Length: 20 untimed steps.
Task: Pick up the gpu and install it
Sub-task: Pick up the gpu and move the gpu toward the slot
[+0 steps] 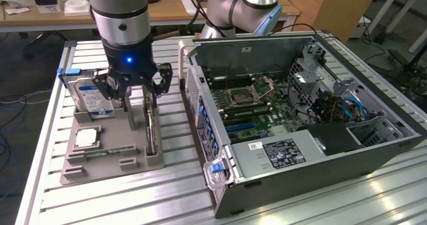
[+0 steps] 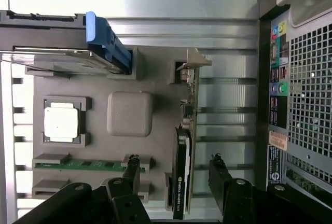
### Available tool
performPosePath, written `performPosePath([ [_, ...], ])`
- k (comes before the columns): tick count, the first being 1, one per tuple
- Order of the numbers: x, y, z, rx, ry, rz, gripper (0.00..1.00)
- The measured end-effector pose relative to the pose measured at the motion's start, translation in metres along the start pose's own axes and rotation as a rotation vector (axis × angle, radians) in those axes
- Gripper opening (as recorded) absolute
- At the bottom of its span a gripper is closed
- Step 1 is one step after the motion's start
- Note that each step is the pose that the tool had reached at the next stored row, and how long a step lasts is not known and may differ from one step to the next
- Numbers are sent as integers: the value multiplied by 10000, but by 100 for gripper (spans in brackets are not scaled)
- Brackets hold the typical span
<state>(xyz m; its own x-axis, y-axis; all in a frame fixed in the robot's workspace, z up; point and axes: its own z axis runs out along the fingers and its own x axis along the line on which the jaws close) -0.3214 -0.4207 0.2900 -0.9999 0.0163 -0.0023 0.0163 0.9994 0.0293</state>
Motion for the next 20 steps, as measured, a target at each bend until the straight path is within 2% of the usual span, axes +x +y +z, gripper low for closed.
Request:
performPosePath([
  [11,-21,-6,197,16,72,-11,65],
  [20,-59,-9,318,24,100,-10,65],
])
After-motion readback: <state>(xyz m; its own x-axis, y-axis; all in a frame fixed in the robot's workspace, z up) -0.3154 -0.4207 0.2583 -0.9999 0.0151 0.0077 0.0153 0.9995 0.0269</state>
